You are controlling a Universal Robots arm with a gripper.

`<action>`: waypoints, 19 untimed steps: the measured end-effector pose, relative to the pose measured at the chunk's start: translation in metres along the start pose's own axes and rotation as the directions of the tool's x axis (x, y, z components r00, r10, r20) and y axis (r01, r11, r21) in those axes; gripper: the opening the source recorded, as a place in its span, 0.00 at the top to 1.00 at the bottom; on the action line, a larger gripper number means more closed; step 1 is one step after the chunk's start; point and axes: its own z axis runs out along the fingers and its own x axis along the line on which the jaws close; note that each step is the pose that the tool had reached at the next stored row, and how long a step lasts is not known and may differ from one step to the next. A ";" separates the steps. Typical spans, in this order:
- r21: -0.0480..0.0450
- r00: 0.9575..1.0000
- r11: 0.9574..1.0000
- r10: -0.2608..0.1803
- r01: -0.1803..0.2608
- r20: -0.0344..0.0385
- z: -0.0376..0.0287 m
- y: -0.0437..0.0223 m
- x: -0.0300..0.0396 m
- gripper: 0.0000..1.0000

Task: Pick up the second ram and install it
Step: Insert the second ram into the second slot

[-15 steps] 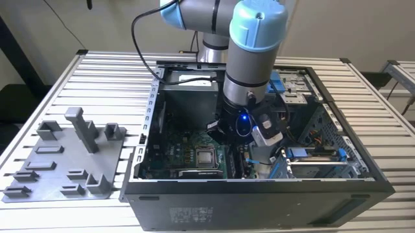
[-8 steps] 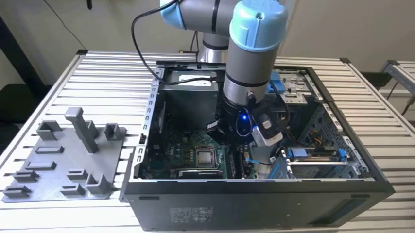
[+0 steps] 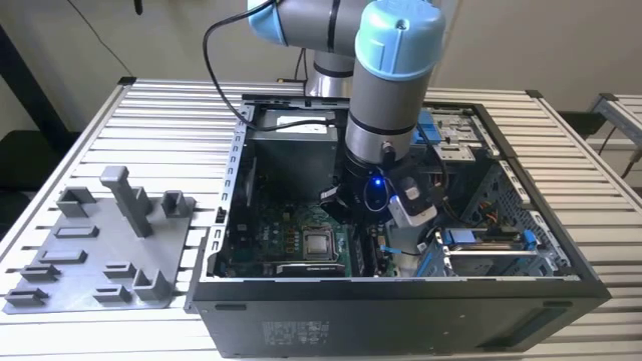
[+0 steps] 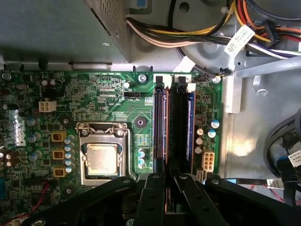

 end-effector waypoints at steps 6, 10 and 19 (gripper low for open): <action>0.000 1.000 1.000 0.014 -0.014 0.000 0.0001 0.0001 0.0000 0.86; 0.000 1.000 1.000 0.019 -0.019 0.000 0.0001 0.0000 0.0000 0.86; 0.001 1.000 1.000 0.020 -0.020 0.000 0.0035 0.0002 0.0001 0.86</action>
